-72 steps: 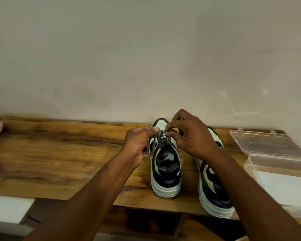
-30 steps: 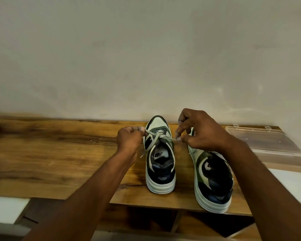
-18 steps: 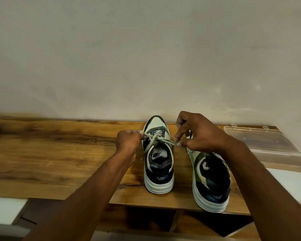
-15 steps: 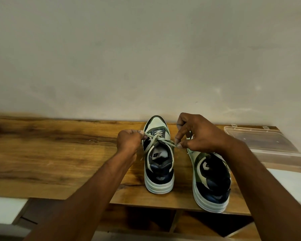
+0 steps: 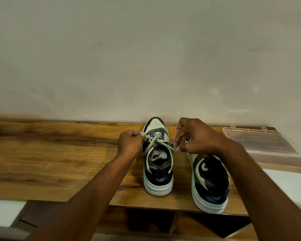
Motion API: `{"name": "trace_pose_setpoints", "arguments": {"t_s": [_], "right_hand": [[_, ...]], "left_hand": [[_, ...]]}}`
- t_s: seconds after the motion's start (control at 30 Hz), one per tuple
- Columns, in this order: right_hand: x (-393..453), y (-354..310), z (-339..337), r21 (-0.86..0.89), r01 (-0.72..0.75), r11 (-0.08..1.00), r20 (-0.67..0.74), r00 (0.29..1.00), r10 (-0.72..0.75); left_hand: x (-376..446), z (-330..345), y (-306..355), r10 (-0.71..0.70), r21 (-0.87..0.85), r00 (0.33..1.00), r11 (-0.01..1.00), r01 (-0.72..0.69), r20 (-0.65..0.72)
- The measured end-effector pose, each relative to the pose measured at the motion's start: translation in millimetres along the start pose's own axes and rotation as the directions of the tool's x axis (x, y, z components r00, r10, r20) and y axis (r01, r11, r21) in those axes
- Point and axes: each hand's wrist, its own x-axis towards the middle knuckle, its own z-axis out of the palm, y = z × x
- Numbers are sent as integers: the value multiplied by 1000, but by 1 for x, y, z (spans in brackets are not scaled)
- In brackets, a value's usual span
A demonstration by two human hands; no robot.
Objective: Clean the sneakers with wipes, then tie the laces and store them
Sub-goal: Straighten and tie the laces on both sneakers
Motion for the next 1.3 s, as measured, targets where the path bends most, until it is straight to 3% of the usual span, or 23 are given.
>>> {"name": "trace_pose_setpoints", "arguments": {"t_s": [0.4, 0.57, 0.8, 0.97, 1.3], "right_hand": [[-5, 9, 3, 22, -12, 1000, -128, 992, 14], [-6, 17, 6, 60, -28, 998, -255, 966, 42], [-24, 22, 14, -37, -254, 966, -344, 911, 226], [-53, 15, 33, -128, -424, 896, -423, 841, 337], [-99, 0, 58, 154, -580, 800, -492, 657, 571]], "left_hand": [[-5, 4, -2, 57, 17, 998, 998, -57, 6], [-15, 5, -3, 59, -42, 998, 997, -58, 10], [-58, 9, 7, 325, 162, 946, 933, -322, 6], [-85, 16, 0, 352, 219, 936, 911, -349, 28], [-134, 20, -34, 340, 228, 940, 919, -322, -42]]}}
